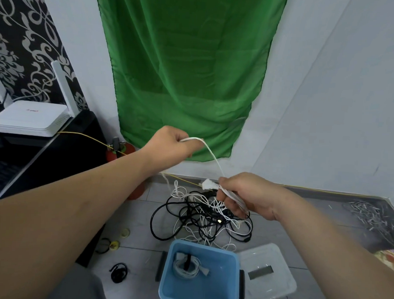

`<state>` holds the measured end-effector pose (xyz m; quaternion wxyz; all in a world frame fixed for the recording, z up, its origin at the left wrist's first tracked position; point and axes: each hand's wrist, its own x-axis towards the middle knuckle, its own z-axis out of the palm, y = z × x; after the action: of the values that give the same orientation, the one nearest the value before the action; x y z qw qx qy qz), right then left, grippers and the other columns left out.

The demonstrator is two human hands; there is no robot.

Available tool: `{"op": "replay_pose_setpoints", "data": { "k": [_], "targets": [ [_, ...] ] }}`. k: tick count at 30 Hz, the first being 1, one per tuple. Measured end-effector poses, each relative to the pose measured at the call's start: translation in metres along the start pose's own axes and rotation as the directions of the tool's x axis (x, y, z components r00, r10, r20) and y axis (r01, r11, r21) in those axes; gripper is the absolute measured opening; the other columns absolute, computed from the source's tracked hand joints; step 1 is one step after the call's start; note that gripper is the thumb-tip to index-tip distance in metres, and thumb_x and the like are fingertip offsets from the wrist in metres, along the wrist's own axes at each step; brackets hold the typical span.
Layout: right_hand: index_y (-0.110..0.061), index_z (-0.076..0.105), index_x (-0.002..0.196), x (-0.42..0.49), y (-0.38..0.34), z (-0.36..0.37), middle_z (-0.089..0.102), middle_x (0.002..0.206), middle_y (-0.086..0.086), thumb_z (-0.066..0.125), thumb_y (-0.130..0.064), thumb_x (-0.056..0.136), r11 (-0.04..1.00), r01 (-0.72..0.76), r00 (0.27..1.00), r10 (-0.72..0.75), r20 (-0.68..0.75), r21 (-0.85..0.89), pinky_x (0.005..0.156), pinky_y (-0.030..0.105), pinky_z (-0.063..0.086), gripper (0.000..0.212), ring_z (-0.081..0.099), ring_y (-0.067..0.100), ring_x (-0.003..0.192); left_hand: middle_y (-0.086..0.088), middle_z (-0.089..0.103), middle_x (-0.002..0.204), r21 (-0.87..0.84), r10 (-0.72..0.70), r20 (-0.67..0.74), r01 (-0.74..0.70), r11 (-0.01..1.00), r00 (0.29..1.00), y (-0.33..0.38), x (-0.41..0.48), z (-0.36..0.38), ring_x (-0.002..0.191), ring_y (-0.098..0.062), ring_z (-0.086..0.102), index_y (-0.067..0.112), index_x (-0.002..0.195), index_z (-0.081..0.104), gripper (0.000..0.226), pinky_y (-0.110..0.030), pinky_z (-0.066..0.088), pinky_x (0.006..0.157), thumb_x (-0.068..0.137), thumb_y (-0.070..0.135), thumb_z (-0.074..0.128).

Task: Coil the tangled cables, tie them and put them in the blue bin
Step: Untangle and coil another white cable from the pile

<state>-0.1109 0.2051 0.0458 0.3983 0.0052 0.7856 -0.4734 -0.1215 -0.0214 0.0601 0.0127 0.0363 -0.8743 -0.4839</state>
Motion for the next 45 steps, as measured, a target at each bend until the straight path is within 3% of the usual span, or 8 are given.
{"op": "replay_pose_setpoints", "data": {
  "k": [6, 10, 17, 23, 28, 33, 37, 45],
  "targets": [
    [-0.001, 0.06, 0.101, 0.011, -0.004, -0.002, 0.062, 0.069, 0.013, 0.028, -0.036, 0.111, 0.725, 0.077, 0.993, 0.007, -0.12, 0.684, 0.064, 0.038, 0.049, 0.048, 0.059, 0.027, 0.062, 0.007, 0.032, 0.048, -0.045, -0.054, 0.114, 0.059, 0.997, 0.992, 0.011, -0.01, 0.007, 0.045, -0.013, 0.029, 0.001, 0.074, 0.065, 0.043, -0.023, 0.027, 0.045, 0.09, 0.041, 0.067],
    [0.0, 0.058, 0.1, 0.018, -0.007, -0.008, 0.07, 0.079, 0.017, 0.029, -0.043, 0.111, 0.533, 0.226, 0.965, -0.006, -0.263, 0.815, 0.082, 0.045, 0.055, 0.052, 0.07, 0.033, 0.082, 0.009, 0.043, 0.054, -0.068, 0.0, 0.432, 0.032, 0.997, 0.902, 0.023, -0.021, 0.024, 0.048, -0.012, 0.037, 0.018, 0.069, 0.068, 0.033, -0.027, 0.03, 0.049, 0.096, 0.03, 0.053],
    [-0.008, 0.059, 0.091, 0.011, -0.014, -0.016, 0.059, 0.064, 0.003, 0.039, -0.027, 0.11, 0.291, 0.29, 0.957, -0.108, -0.27, 0.912, 0.059, 0.034, 0.05, 0.033, 0.06, 0.017, 0.052, 0.005, 0.048, 0.058, 0.138, -0.049, 0.662, -0.058, 0.989, 0.748, 0.002, -0.039, 0.059, 0.052, -0.015, 0.046, 0.025, 0.093, 0.069, 0.033, -0.028, 0.042, 0.055, 0.106, 0.042, 0.043],
    [-0.014, 0.05, 0.079, -0.009, -0.01, -0.027, 0.03, 0.053, -0.005, 0.038, -0.025, 0.103, 0.62, 0.036, 0.934, -0.3, 0.195, 0.784, 0.043, 0.028, 0.024, 0.03, 0.022, 0.012, 0.042, -0.001, 0.059, 0.06, 0.366, -0.193, 0.626, -0.066, 0.928, 0.755, -0.028, -0.024, 0.038, 0.058, -0.016, 0.061, 0.022, 0.087, 0.07, 0.033, -0.028, 0.051, 0.068, 0.104, 0.042, 0.049],
    [-0.015, 0.053, 0.071, -0.017, -0.008, -0.023, 0.03, 0.049, -0.005, 0.043, -0.03, 0.101, 0.95, -0.06, 0.866, -0.103, 0.489, 0.307, 0.044, 0.027, 0.019, 0.035, 0.025, 0.01, 0.038, 0.002, 0.058, 0.055, 0.368, -0.197, 0.383, 0.047, 0.929, 0.902, -0.02, -0.011, 0.009, 0.048, -0.007, 0.05, 0.007, 0.075, 0.071, 0.027, -0.017, 0.038, 0.05, 0.086, 0.032, 0.076],
    [-0.014, 0.053, 0.079, -0.01, -0.011, -0.003, 0.033, 0.052, -0.002, 0.037, -0.032, 0.107, 0.993, -0.115, 0.944, 0.111, 0.311, -0.005, 0.05, 0.03, 0.019, 0.037, 0.027, 0.012, 0.042, 0.011, 0.055, 0.047, 0.35, -0.083, 0.107, 0.041, 0.936, 0.991, 0.002, -0.005, 0.012, 0.049, -0.01, 0.049, 0.015, 0.059, 0.066, 0.024, -0.018, 0.039, 0.047, 0.068, 0.027, 0.085],
    [-0.005, 0.061, 0.097, 0.003, -0.011, 0.008, 0.049, 0.059, 0.003, 0.028, -0.043, 0.111, 0.994, -0.071, 0.992, 0.062, 0.11, 0.083, 0.053, 0.03, 0.035, 0.053, 0.043, 0.018, 0.053, 0.009, 0.051, 0.046, 0.254, 0.002, 0.019, -0.007, 0.967, 1.0, 0.02, -0.012, 0.018, 0.046, -0.011, 0.044, 0.014, 0.059, 0.062, 0.025, -0.019, 0.036, 0.047, 0.07, 0.024, 0.082],
    [-0.007, 0.062, 0.107, 0.014, -0.008, 0.004, 0.063, 0.076, 0.011, 0.04, -0.041, 0.109, 0.782, 0.176, 0.983, -0.105, -0.153, 0.598, 0.069, 0.038, 0.048, 0.041, 0.06, 0.024, 0.065, -0.007, 0.065, 0.069, 0.009, -0.039, 0.544, 0.041, 0.999, 0.838, 0.023, -0.046, 0.052, 0.059, -0.017, 0.063, 0.006, 0.097, 0.064, 0.025, -0.028, 0.053, 0.056, 0.106, 0.021, 0.047]
  ]
}}
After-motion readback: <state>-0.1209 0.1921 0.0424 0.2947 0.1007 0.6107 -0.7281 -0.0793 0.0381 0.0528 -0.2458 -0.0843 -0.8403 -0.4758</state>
